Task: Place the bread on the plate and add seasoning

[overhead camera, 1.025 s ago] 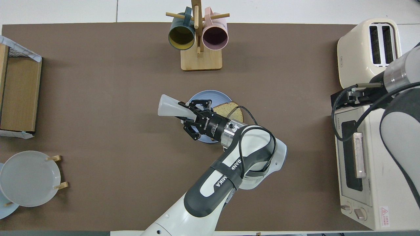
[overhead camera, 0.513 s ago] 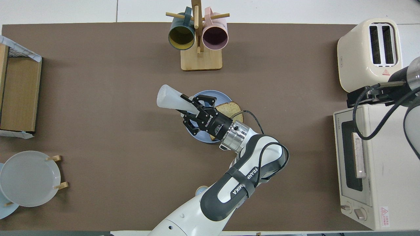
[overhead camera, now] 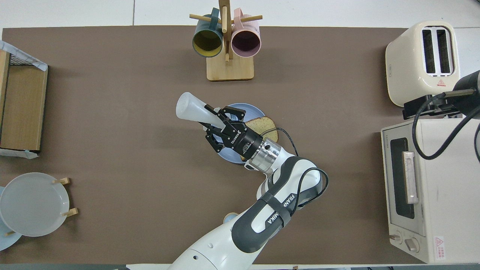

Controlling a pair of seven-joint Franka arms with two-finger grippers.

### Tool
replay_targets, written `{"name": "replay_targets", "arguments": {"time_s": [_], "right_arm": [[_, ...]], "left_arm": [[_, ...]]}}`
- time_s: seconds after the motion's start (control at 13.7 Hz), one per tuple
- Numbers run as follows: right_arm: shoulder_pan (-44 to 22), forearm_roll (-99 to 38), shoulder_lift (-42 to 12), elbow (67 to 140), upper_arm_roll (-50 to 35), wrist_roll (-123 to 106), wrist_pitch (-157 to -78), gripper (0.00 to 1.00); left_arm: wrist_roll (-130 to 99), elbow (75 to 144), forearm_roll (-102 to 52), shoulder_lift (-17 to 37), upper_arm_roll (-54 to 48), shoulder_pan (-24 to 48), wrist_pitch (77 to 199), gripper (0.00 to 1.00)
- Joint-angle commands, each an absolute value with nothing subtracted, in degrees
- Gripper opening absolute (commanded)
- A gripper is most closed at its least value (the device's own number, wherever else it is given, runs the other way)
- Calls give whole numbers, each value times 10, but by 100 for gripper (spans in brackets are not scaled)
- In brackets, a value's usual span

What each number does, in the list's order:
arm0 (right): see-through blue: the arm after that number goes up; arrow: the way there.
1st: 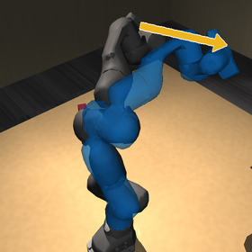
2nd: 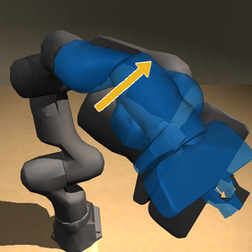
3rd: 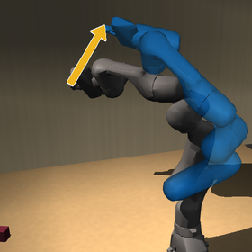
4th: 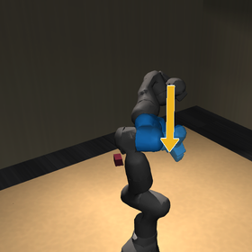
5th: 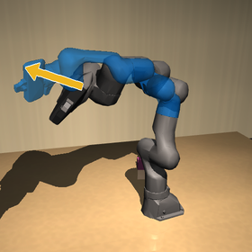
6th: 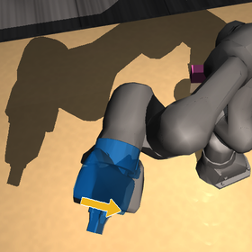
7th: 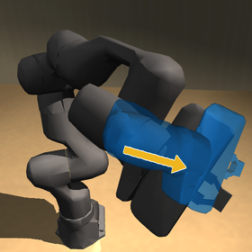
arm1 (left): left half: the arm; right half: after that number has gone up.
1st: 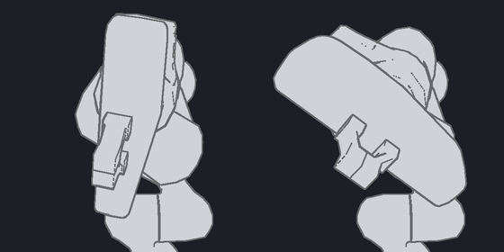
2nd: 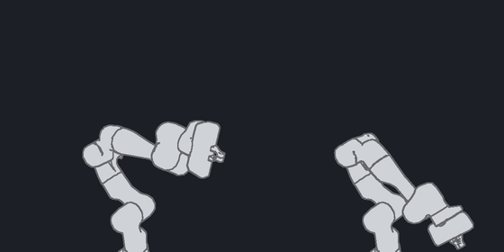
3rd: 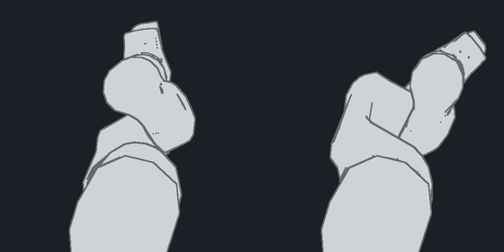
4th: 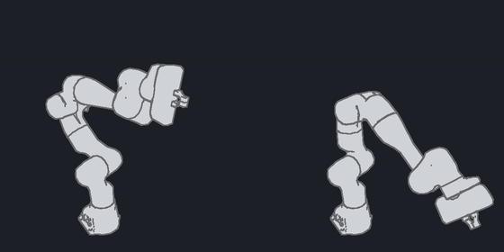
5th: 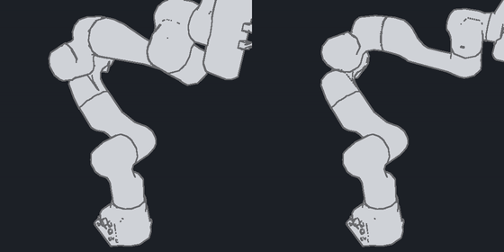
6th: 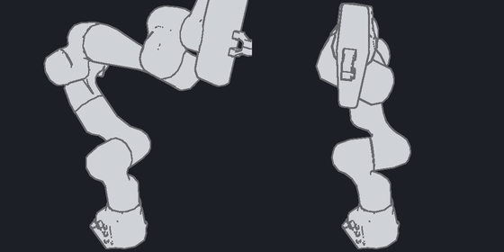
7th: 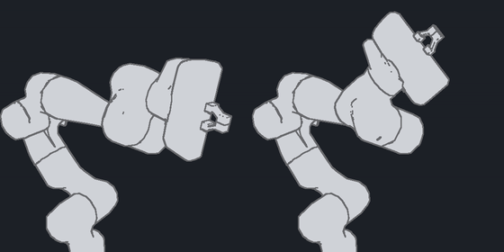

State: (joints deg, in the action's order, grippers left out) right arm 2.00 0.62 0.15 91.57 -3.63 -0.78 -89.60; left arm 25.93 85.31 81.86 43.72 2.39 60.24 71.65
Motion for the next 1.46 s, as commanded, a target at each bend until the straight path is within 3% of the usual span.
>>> {"name": "replay_targets", "arguments": {"time_s": [0.0,0.44,1.03,1.39], "right_arm": [[31,4,-4,908,-40,-23,-882,100],[37,-6,-4,908,-42,-25,-870,100],[36,-11,-4,908,-41,-24,-867,100],[36,-11,-3,909,-41,-25,-867,100]], "left_arm": [[264,875,841,425,27,604,717,0],[265,870,835,420,25,634,716,0],[265,875,838,425,26,562,753,0],[266,865,817,422,25,608,738,0]]}}
